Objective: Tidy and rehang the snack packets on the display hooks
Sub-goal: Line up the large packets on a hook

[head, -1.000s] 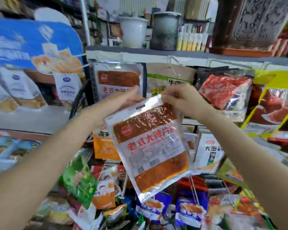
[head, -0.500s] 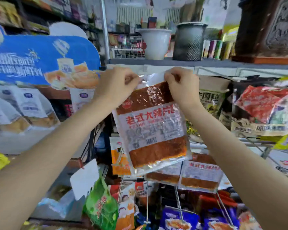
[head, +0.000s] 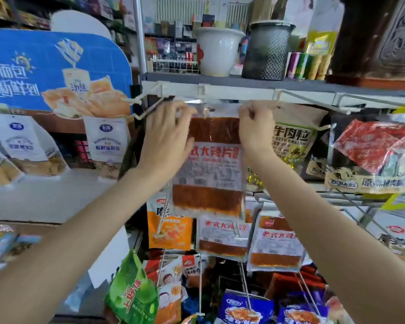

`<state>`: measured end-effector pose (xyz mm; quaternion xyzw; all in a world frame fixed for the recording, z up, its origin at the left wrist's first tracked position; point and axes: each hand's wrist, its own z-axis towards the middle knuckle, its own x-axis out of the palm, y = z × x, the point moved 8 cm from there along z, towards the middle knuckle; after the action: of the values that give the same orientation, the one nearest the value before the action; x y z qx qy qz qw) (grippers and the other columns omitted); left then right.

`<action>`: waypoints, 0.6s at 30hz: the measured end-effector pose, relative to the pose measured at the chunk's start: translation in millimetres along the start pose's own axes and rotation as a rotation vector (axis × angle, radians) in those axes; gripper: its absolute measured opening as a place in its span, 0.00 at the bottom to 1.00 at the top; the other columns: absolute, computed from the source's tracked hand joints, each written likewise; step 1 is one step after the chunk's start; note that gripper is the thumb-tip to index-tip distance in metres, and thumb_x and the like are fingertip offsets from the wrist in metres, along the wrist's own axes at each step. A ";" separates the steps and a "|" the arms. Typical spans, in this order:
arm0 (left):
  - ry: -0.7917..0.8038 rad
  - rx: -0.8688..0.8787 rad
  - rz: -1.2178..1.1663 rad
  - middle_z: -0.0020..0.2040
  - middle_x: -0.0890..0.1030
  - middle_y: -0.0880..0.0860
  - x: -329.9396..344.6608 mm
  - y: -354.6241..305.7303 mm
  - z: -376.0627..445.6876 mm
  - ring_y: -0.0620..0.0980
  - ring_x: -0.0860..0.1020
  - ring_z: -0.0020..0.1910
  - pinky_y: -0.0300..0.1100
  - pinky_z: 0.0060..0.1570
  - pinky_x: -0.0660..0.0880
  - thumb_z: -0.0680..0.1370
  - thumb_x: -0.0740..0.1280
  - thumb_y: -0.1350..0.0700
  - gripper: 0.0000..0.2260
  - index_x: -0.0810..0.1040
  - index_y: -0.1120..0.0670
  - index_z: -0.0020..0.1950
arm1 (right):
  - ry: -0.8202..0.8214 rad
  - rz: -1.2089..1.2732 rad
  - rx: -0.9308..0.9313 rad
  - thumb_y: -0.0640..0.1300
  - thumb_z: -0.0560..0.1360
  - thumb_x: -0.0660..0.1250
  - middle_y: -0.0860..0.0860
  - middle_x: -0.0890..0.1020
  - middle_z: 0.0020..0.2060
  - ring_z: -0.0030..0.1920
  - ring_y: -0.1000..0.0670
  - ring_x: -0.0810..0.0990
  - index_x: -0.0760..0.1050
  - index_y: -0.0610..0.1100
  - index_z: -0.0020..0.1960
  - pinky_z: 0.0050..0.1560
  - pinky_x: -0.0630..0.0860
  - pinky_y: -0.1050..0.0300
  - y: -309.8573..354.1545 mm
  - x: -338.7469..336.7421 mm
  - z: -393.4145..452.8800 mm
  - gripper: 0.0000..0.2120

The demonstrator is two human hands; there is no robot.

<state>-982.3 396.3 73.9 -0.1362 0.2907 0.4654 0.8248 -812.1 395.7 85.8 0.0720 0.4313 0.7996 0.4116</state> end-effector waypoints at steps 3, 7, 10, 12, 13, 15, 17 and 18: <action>0.039 0.071 -0.055 0.52 0.74 0.56 21.3 -25.6 -25.5 0.56 0.72 0.51 0.47 0.50 0.65 0.69 0.64 0.61 0.11 0.74 0.56 0.51 | 0.145 -0.068 -0.024 0.39 0.78 0.57 0.41 0.78 0.51 0.51 0.43 0.76 0.71 0.37 0.56 0.48 0.70 0.58 -16.5 10.0 -3.1 0.09; 0.161 0.180 -0.191 0.49 0.76 0.55 54.0 -78.7 -43.2 0.54 0.75 0.50 0.43 0.48 0.64 0.70 0.55 0.58 0.13 0.75 0.57 0.49 | 0.300 -0.270 -0.220 0.33 0.74 0.61 0.39 0.73 0.58 0.59 0.40 0.71 0.67 0.36 0.63 0.60 0.68 0.54 -33.8 -19.7 -32.4 0.17; 0.235 0.234 -0.295 0.51 0.75 0.54 73.6 -120.6 -42.0 0.53 0.73 0.51 0.44 0.50 0.66 0.72 0.60 0.60 0.11 0.75 0.57 0.54 | 0.604 -0.396 -0.187 0.30 0.75 0.57 0.46 0.80 0.49 0.48 0.49 0.77 0.77 0.38 0.54 0.41 0.65 0.67 -74.9 -54.1 -56.4 0.13; 0.379 0.216 -0.344 0.55 0.74 0.53 95.0 -146.5 -41.4 0.53 0.72 0.56 0.46 0.54 0.65 0.75 0.62 0.60 0.13 0.73 0.56 0.59 | 0.718 -0.482 -0.035 0.30 0.77 0.55 0.50 0.79 0.44 0.37 0.59 0.74 0.80 0.39 0.51 0.36 0.67 0.73 -115.1 -87.5 -59.6 0.15; 0.477 0.196 -0.334 0.58 0.73 0.52 110.0 -158.2 -42.6 0.53 0.70 0.60 0.46 0.56 0.64 0.76 0.61 0.58 0.14 0.71 0.54 0.62 | 0.715 -0.510 0.020 0.30 0.77 0.55 0.50 0.80 0.44 0.36 0.61 0.73 0.80 0.39 0.51 0.36 0.67 0.75 -134.7 -104.3 -56.6 0.16; 0.679 0.171 -0.281 0.63 0.70 0.52 141.0 -179.5 -48.5 0.53 0.66 0.65 0.48 0.61 0.63 0.76 0.62 0.54 0.18 0.66 0.51 0.66 | 0.691 -0.561 0.108 0.30 0.77 0.54 0.47 0.81 0.50 0.45 0.55 0.78 0.79 0.39 0.55 0.41 0.69 0.73 -175.2 -127.3 -50.5 0.17; 0.853 0.162 -0.258 0.67 0.67 0.53 166.3 -197.9 -56.5 0.54 0.64 0.67 0.49 0.64 0.64 0.77 0.62 0.52 0.21 0.64 0.53 0.69 | 0.744 -0.566 0.220 0.30 0.77 0.53 0.46 0.77 0.61 0.60 0.49 0.76 0.72 0.39 0.65 0.52 0.69 0.65 -218.9 -131.9 -49.2 0.19; 0.922 0.158 -0.243 0.69 0.66 0.53 177.3 -204.3 -60.4 0.55 0.63 0.68 0.50 0.64 0.64 0.77 0.62 0.52 0.22 0.64 0.55 0.69 | 0.802 -0.544 0.274 0.30 0.78 0.52 0.46 0.73 0.66 0.65 0.47 0.72 0.67 0.40 0.69 0.52 0.68 0.66 -238.5 -128.2 -52.5 0.21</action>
<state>-760.0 380.3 -90.9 -0.2980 0.6425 0.2336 0.6662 -611.1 339.3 -94.5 -0.3027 0.6596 0.5642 0.3936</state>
